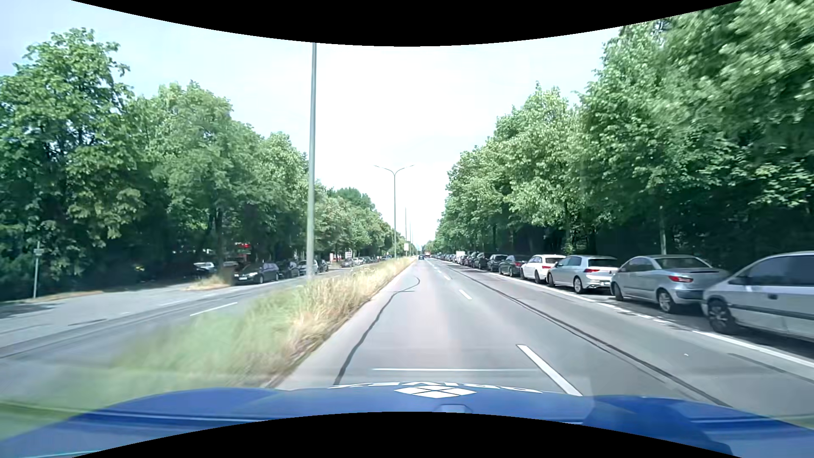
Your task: Follow the waypoints while adhering to traffic rules and regulations
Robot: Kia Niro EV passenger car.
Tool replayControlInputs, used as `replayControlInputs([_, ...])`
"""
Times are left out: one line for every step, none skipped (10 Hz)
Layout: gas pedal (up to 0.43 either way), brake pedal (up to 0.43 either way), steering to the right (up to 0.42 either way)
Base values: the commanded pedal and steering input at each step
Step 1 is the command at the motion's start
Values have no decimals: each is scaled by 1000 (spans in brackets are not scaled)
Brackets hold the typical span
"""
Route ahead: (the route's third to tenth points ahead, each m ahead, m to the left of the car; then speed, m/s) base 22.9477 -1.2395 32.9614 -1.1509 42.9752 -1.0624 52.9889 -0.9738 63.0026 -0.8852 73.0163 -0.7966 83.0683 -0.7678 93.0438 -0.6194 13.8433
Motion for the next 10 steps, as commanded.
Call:
replayControlInputs([177, 0, -4])
replayControlInputs([177, 0, -4])
replayControlInputs([177, 0, -4])
replayControlInputs([177, 0, -5])
replayControlInputs([177, 0, -5])
replayControlInputs([169, 0, -5])
replayControlInputs([157, 0, -5])
replayControlInputs([157, 0, -5])
replayControlInputs([157, 0, -5])
replayControlInputs([157, 0, -5])
